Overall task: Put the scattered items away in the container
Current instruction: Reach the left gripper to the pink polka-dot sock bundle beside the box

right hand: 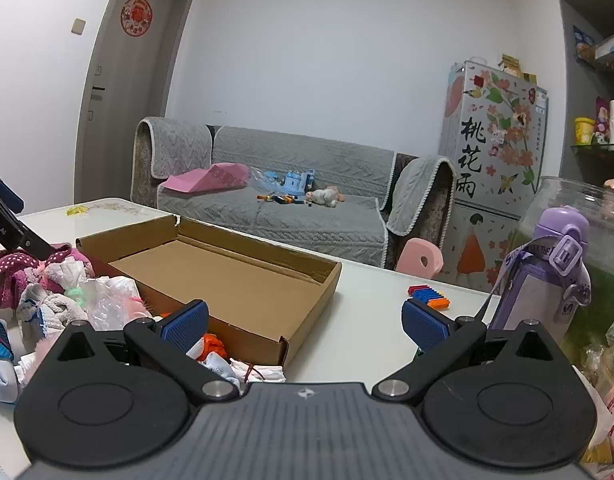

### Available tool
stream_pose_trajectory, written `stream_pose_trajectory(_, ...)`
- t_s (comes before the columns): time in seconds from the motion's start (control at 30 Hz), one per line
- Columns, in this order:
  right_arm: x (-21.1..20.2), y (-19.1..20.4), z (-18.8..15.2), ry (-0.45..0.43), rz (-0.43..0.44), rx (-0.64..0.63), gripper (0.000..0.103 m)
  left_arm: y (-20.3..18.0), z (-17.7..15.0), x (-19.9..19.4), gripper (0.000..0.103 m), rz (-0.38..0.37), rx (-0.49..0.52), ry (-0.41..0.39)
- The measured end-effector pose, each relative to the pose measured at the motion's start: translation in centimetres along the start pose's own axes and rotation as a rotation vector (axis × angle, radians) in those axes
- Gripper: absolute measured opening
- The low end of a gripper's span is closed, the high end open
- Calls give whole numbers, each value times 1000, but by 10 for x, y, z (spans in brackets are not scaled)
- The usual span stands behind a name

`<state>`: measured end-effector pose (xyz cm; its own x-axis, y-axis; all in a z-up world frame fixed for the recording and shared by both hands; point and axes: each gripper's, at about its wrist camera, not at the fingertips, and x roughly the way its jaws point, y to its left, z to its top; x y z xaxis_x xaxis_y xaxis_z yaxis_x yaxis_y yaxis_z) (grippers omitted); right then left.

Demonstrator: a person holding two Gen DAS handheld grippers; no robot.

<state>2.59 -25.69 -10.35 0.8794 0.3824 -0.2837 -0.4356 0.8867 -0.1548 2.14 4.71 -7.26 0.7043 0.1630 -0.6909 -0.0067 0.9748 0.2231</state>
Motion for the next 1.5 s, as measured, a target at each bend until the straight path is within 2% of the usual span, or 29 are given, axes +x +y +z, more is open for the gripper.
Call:
stream_pose_trajectory(0.47,1,1,-1,13,4,-17,103,3,2,0,103,-7,-5,-1)
stream_pose_trajectory(0.67,2,1,-2,21,8,-18,103,9,-7,29,103,1,-25,72)
stream_pose_trajectory(0.87,3,0,-7,38,8,-28,103,18,-15,52,103,-67,-83,132)
stream_pose_trajectory(0.93,3,0,-8,46,9,-37,103,18,-16,59,103,-66,-84,140)
stream_pose_trajectory(1.1,5,2,-16,80,19,-59,103,23,-23,73,103,-56,-131,156)
stream_pose_trajectory(1.27,12,4,-25,146,41,-83,102,36,-35,79,103,-121,-240,145)
stream_pose_trajectory(1.5,12,3,-35,208,112,-36,102,32,-37,76,103,-106,-223,134)
